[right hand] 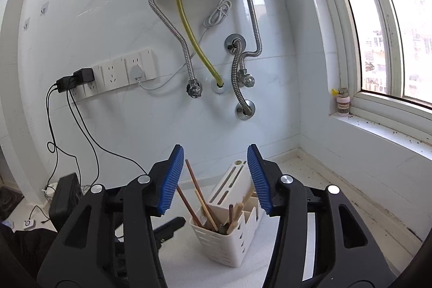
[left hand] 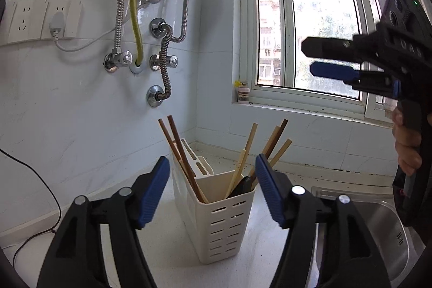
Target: Organize utensils
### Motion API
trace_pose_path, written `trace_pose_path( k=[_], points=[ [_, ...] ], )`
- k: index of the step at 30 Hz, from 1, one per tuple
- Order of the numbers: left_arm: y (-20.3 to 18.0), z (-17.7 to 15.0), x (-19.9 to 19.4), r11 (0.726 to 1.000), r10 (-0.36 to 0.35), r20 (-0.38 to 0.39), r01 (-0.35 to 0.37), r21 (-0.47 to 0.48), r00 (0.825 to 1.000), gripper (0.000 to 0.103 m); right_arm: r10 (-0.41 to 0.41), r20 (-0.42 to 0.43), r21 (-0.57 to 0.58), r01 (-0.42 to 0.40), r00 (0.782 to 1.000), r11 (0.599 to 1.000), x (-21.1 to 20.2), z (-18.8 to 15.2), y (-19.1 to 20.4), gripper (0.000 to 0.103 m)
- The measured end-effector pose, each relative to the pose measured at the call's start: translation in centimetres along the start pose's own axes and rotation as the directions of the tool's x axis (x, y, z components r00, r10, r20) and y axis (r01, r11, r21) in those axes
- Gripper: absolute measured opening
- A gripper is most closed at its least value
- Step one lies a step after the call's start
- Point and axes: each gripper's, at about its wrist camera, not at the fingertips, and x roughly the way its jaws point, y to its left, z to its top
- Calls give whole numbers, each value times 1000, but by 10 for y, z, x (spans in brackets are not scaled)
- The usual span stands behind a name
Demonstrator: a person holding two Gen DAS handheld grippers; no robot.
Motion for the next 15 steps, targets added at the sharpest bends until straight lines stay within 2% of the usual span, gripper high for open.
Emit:
trace_pose_path(
  k=[1, 2, 4, 6, 9, 15],
  points=[
    [1, 1, -4, 1000, -7, -20, 7, -6, 1000, 82, -7, -2, 1, 7, 1000, 1000, -5, -4, 2, 58],
    [1, 2, -8, 1000, -7, -31, 7, -4, 999, 85, -10, -6, 2, 10, 1000, 1000, -9, -7, 3, 62],
    [1, 2, -15, 1000, 17, -51, -16, 9, 999, 95, -27, -5, 4, 28, 1000, 1000, -17, -15, 5, 75],
    [3, 1, -19, 1000, 8, -83, -8, -6, 997, 98, -46, -4, 6, 46, 999, 999, -25, -23, 6, 88],
    [6, -1, -25, 1000, 25, -104, -26, -8, 994, 98, -59, -20, -1, 59, 998, 998, -33, -35, 9, 95],
    [4, -9, -32, 1000, 18, -170, -20, -9, 985, 98, -94, -53, -25, 92, 994, 995, -45, -58, 15, 95]
  ],
)
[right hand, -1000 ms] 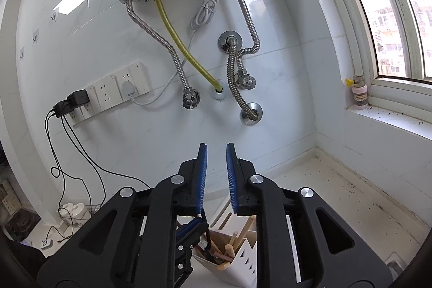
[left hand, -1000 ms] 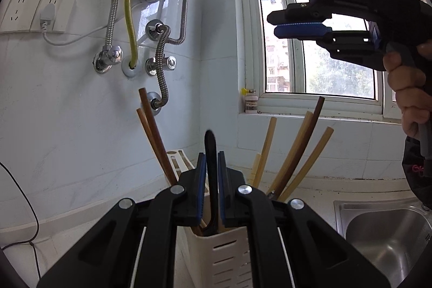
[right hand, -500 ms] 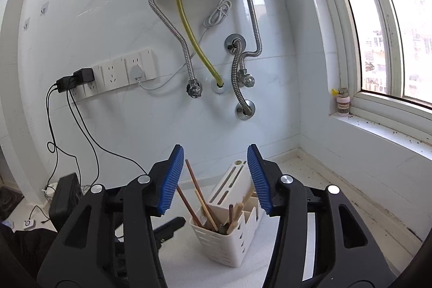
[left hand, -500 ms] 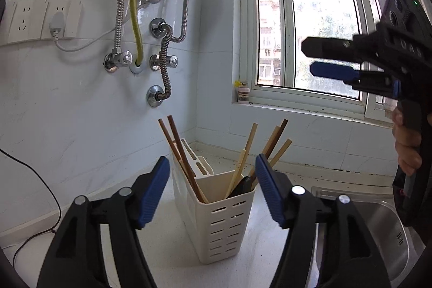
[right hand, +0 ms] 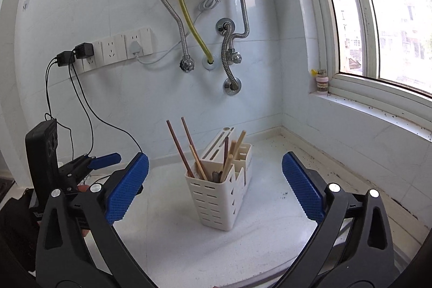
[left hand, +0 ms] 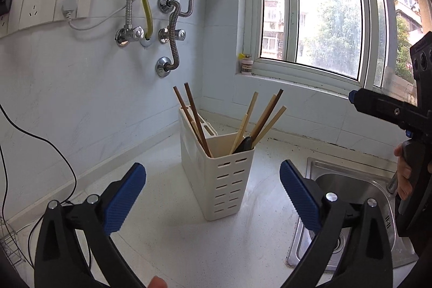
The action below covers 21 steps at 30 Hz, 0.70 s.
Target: Organize utensils
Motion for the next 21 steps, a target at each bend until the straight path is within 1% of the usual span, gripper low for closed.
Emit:
trace_pose_path(
  k=[4, 8, 10, 13, 21],
  points=[
    [-1, -12, 3, 1000, -6, -54, 5, -18, 999, 98, -22, -29, 0, 22, 999, 1000, -3, -21, 3, 95],
    [-1, -23, 6, 999, -6, -74, 3, -39, 997, 98, -22, -82, 10, 23, 996, 1000, -2, -45, 3, 95],
    [-2, -27, 5, 999, 8, -77, -11, -34, 997, 98, -30, -103, 5, 30, 994, 1000, -1, -54, 5, 95],
    [-2, -32, 2, 999, 7, -78, -10, -45, 997, 98, -27, -122, 6, 28, 992, 1000, -1, -67, 7, 95],
    [0, -37, -5, 999, 13, -76, -16, -50, 997, 98, -24, -141, 14, 27, 990, 1000, 3, -86, 13, 95]
  ],
)
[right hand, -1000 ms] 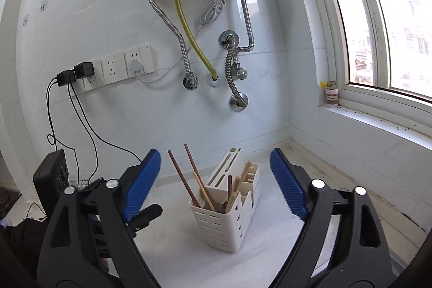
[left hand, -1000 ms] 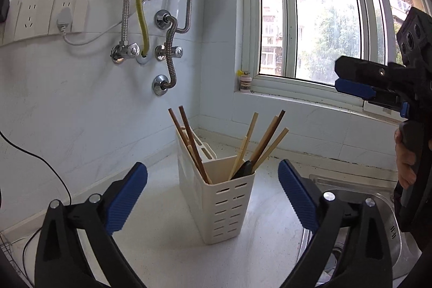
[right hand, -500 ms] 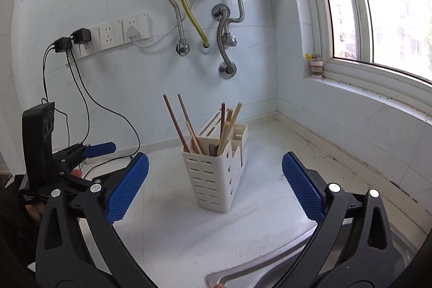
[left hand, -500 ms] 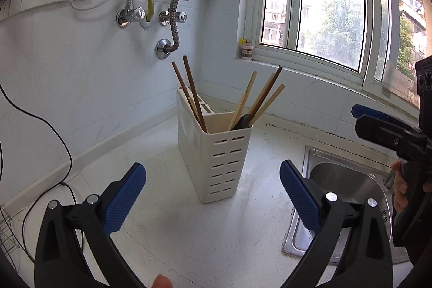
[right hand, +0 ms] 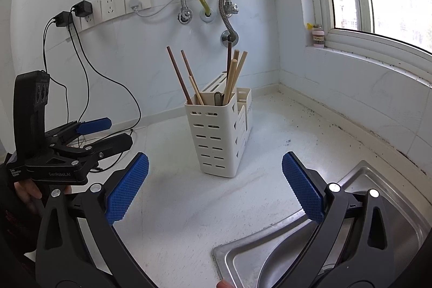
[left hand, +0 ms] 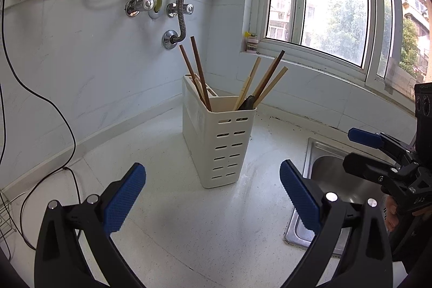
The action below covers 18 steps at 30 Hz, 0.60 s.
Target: Organize utensils
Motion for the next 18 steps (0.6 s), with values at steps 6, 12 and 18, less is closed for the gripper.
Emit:
trace_pose_path(
  k=[6, 12, 18],
  points=[
    [0, -1, -1, 1000, 11, 0, -11, 17, 1000, 98, -5, -16, 9, 6, 1000, 1000, 3, -2, 0, 95],
    [-3, -1, -3, 1000, 7, 2, -7, 29, 1000, 98, -5, -19, 8, 5, 1000, 1000, 3, -3, 0, 95],
    [-2, 0, -2, 1000, 1, -1, -1, 24, 1000, 98, -5, -25, 5, 5, 1000, 1000, 4, -2, 2, 95]
  ],
)
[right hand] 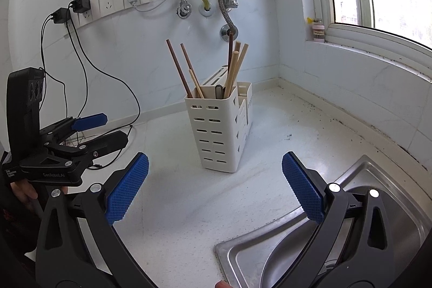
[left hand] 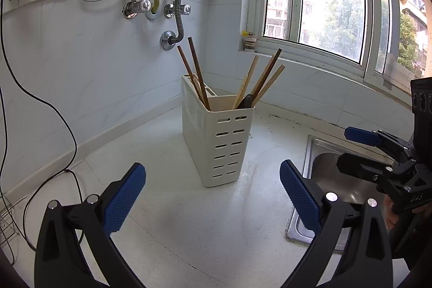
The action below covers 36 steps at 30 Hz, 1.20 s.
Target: Organize utensils
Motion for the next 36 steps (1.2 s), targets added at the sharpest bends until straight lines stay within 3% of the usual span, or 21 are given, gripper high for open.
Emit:
trace_pose_path(
  k=[36],
  points=[
    [3, 6, -2, 1000, 2, 21, -2, -10, 1000, 98, 5, -7, 19, -5, 1000, 1000, 5, 1, 2, 95]
  ],
)
